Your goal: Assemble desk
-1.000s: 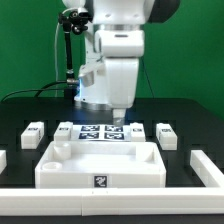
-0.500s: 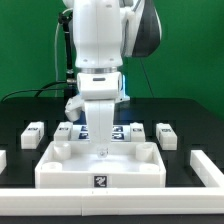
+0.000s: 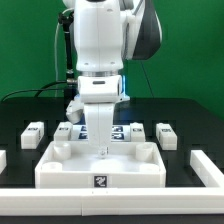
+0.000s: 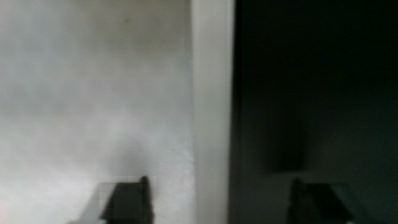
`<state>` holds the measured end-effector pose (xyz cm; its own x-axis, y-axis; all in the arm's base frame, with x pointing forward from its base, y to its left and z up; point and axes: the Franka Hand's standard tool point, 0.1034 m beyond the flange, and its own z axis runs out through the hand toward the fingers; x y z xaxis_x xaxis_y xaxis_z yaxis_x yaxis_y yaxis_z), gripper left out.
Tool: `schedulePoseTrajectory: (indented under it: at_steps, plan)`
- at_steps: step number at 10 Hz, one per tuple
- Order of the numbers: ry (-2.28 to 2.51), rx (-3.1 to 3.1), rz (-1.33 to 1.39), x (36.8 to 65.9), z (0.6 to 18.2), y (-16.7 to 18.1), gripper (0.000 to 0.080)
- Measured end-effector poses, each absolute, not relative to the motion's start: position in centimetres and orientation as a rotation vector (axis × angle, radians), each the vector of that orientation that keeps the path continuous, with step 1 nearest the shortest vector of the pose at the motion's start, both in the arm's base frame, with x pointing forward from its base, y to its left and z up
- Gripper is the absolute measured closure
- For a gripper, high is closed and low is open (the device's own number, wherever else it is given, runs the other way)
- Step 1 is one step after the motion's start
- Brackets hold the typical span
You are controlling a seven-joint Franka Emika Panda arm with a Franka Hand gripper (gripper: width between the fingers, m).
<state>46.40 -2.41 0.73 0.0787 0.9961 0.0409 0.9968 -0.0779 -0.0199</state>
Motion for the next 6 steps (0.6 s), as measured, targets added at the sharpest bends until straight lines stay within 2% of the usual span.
schedulePoseTrajectory:
  at_steps: [1, 2, 6]
  plan:
    - [-2.104, -2.276, -0.025, 46.40, 0.72, -2.42, 0.0553]
    - [-2.103, -2.276, -0.025, 46.40, 0.72, -2.43, 0.0725]
    - [-2.104, -2.277, -0.027, 46.45, 0.76, -2.45, 0.0748]
